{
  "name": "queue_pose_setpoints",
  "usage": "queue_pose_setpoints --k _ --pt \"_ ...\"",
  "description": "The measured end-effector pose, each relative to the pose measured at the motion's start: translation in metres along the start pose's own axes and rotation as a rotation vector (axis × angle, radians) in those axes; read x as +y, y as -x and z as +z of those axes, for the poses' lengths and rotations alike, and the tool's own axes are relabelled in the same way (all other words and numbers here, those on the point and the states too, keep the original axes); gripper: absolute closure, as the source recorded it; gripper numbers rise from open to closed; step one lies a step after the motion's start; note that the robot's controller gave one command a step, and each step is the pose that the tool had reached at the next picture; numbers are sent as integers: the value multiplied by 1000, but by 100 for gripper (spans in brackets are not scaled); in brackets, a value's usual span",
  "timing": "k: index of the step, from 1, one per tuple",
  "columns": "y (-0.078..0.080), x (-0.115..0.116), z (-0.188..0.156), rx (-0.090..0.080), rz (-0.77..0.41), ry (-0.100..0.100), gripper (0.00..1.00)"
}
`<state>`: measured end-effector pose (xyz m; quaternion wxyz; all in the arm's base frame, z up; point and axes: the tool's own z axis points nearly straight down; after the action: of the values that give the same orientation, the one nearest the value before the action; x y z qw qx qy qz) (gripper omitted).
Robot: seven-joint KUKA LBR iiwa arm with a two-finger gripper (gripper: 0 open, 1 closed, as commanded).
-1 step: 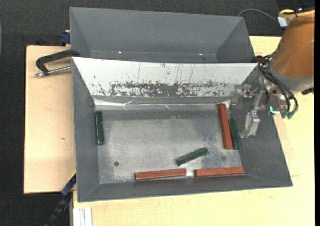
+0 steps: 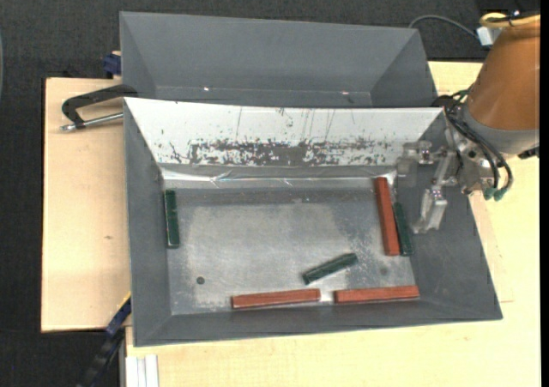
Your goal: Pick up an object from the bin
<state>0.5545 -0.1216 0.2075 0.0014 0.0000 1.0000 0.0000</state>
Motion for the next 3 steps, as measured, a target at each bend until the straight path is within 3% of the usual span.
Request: queue_pose_setpoints --k 1,2,3 --pt "-2 8 60 -4 -45 -1 0" --pt "-18 10 96 3 -281 2 0" --pt "-28 16 113 1 -445 1 0"
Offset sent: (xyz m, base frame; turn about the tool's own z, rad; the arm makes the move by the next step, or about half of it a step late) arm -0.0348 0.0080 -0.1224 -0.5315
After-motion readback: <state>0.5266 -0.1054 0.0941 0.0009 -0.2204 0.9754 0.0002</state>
